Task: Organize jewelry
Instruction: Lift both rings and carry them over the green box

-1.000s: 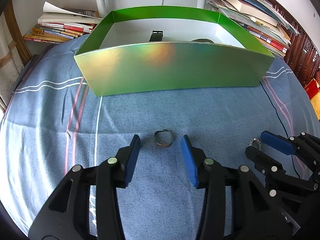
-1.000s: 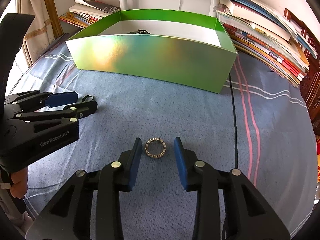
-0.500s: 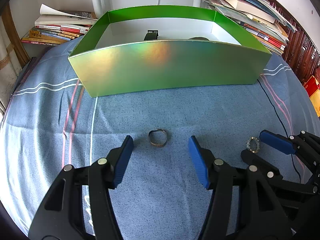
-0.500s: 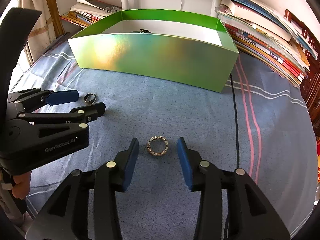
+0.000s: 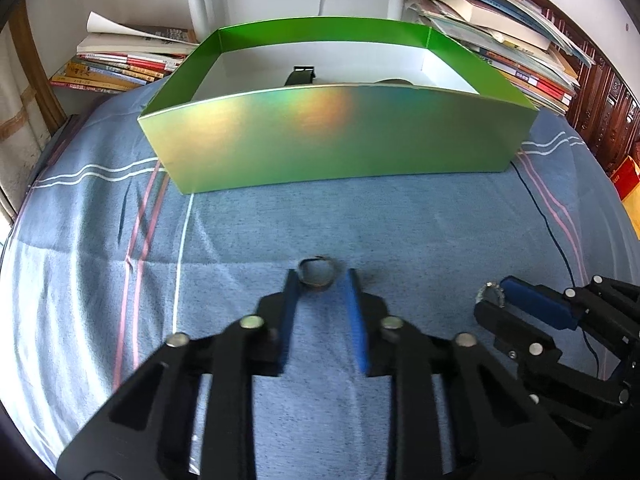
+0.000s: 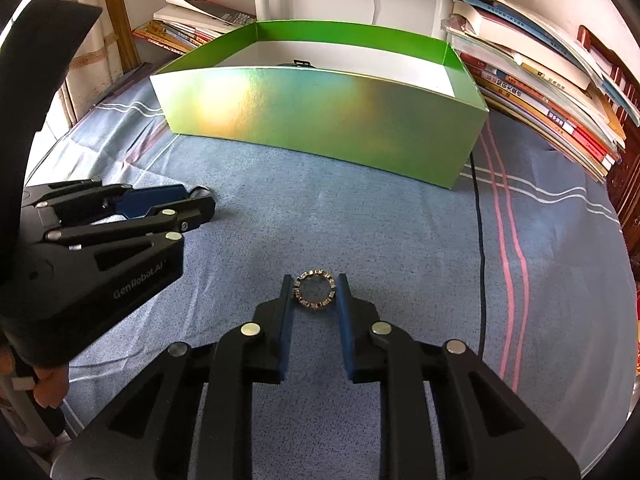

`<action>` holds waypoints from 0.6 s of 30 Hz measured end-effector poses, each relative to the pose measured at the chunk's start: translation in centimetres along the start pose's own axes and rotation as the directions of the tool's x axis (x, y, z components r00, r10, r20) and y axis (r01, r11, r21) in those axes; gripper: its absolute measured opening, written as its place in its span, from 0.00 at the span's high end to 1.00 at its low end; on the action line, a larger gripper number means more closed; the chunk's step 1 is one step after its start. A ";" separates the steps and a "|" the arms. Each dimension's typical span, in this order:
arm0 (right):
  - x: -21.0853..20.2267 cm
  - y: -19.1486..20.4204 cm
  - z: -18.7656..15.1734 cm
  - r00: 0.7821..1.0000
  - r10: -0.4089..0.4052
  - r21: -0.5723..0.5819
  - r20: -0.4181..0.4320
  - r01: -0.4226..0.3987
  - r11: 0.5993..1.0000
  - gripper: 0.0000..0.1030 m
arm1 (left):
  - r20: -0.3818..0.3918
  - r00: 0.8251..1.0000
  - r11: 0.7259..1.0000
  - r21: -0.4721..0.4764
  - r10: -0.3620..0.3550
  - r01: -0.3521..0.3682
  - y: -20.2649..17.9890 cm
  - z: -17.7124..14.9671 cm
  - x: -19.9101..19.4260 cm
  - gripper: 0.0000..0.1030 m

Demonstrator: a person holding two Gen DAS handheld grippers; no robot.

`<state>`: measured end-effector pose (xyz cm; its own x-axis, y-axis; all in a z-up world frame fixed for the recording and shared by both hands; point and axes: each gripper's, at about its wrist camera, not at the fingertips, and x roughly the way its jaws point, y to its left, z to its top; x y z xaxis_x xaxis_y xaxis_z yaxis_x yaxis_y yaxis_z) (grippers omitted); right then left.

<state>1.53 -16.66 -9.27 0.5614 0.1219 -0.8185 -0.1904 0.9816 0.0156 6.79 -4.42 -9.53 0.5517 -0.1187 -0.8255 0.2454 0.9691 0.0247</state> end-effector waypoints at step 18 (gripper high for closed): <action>-0.7 0.1 0.5 0.999 -0.035 0.010 0.006 0.035 0.999 0.80 | 0.033 0.999 0.999 0.007 0.034 -0.035 -0.2 -0.7 -1.8 0.82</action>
<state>1.49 -16.58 -8.40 0.5723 0.0880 -0.8153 -0.1627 0.9866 -0.0077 5.14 -4.25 -8.46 0.5858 -0.0924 -0.8052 0.2317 0.9711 0.0572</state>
